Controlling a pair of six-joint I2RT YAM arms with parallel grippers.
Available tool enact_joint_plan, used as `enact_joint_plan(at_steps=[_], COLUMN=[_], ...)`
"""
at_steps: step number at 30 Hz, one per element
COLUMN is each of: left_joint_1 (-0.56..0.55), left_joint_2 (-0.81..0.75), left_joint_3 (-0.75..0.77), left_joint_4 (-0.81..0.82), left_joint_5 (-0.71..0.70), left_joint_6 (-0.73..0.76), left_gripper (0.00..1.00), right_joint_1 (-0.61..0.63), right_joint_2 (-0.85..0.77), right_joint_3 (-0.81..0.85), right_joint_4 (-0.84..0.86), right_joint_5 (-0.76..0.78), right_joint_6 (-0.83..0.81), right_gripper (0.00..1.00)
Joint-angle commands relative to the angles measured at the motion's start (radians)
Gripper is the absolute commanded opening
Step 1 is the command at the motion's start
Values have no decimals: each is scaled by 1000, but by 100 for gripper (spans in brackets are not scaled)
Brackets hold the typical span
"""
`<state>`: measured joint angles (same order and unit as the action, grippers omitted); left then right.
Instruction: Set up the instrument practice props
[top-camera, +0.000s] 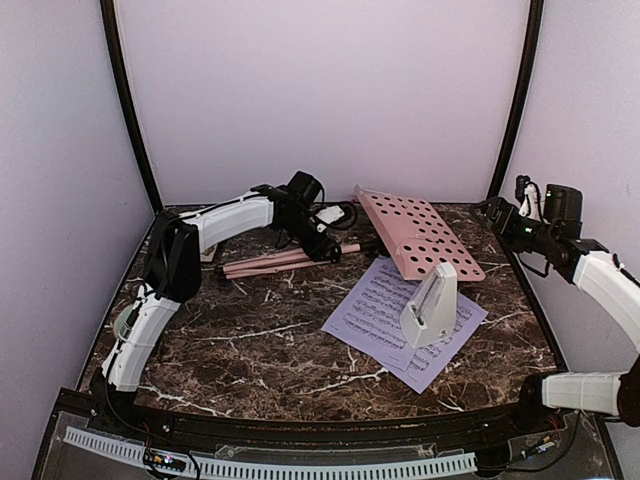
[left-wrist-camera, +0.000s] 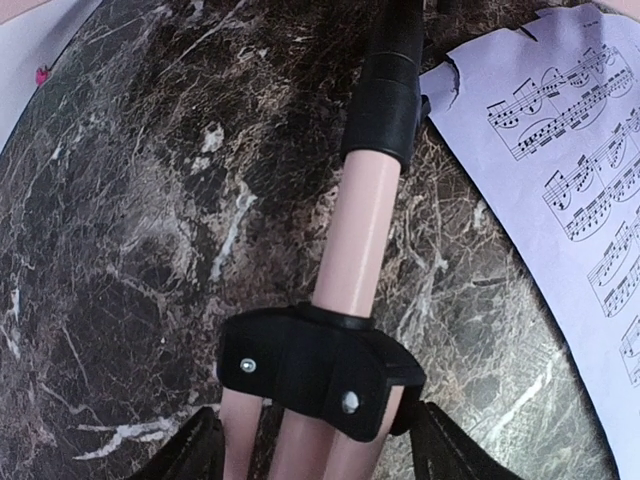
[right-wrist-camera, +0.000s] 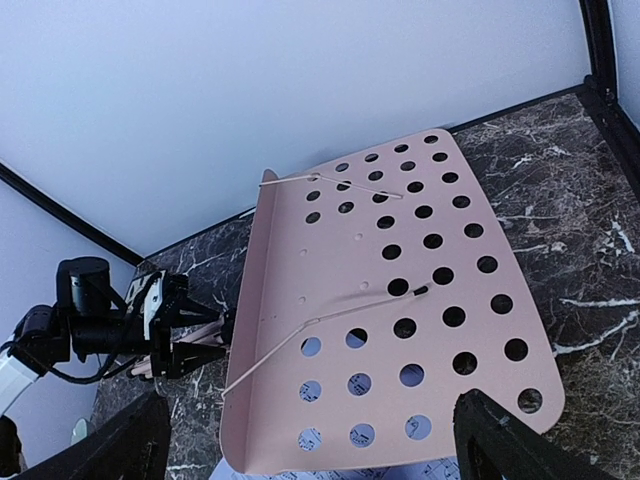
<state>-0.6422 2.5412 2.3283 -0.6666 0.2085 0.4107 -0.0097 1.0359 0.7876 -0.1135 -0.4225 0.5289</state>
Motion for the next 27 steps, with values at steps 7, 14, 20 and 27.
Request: enact_joint_plan(at_steps=[7,14,20,27], left_joint_1=[-31,-43,-42,-43], left_joint_2=[-135,-168,-181,-200], left_joint_3=[-105,-109,-111,-162], left_joint_4=[-131,-112,-75,-44], left_joint_5=[96,36,54,62], left_joint_6=[-154,-162,-181,-188], left_gripper=[56,56,58,58], right_joint_1=[-12,-3,183,373], right_joint_2=[-30,11,173,437], right_joint_3=[-18,33,307,615], right_joint_4=[26,54,-161,-365], right_joint_5=[0,-58,103,285], right_joint_6=[-18,9,-88,-199], right_gripper=[99,97,95,85])
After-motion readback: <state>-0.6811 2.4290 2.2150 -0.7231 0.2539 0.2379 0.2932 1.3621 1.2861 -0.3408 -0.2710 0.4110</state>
